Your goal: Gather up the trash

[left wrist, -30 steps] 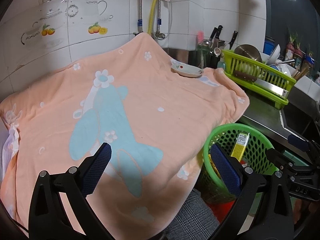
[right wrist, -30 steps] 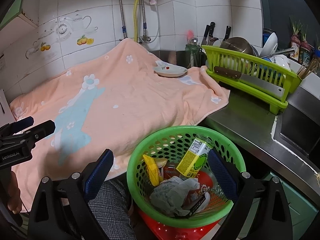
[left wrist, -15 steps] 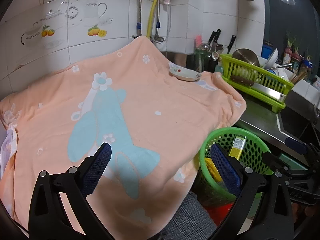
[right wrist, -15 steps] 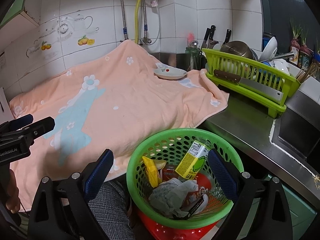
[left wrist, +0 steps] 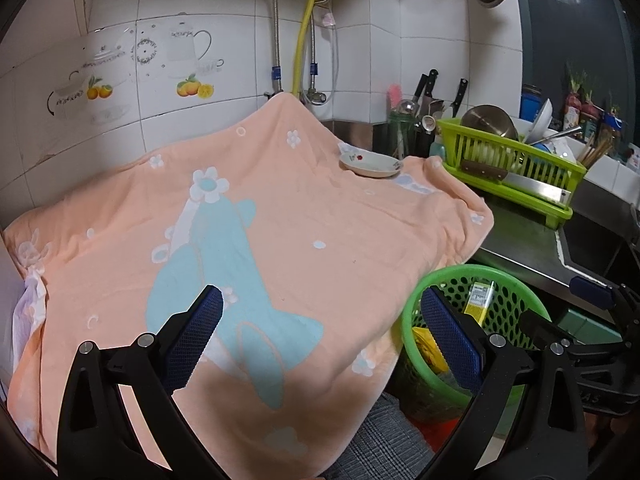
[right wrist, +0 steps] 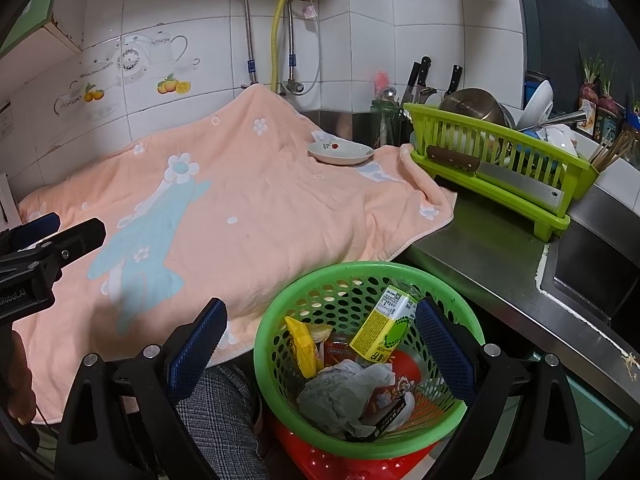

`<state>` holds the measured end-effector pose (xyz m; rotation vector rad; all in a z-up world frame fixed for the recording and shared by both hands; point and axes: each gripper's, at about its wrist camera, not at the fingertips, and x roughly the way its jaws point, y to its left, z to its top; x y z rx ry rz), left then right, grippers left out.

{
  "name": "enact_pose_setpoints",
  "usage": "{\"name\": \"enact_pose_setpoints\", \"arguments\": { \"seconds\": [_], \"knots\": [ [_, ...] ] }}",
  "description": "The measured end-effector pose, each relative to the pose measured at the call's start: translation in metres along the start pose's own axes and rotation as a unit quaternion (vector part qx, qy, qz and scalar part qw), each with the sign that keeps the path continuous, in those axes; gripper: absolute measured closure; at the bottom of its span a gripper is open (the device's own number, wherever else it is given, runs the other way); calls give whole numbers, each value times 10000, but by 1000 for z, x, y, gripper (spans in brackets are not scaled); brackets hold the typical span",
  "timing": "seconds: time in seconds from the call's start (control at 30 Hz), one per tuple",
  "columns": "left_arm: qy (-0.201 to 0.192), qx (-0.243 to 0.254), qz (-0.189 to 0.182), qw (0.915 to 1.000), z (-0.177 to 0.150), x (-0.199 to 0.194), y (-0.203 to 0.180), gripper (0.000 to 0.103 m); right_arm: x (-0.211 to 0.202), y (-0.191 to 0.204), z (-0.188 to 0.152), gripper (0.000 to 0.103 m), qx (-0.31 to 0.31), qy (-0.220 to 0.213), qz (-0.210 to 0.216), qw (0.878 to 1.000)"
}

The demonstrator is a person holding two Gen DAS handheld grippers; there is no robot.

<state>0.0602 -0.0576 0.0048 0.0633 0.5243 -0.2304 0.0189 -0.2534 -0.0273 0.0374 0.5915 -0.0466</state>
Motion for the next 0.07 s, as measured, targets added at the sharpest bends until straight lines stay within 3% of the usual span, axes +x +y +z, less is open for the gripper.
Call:
{"name": "enact_pose_setpoints", "arguments": {
  "seconds": [0.07],
  "knots": [
    [17,-15,2,10000,0,1,1,5,0,0,0,11,-2,-1,-2,10000]
  ]
}}
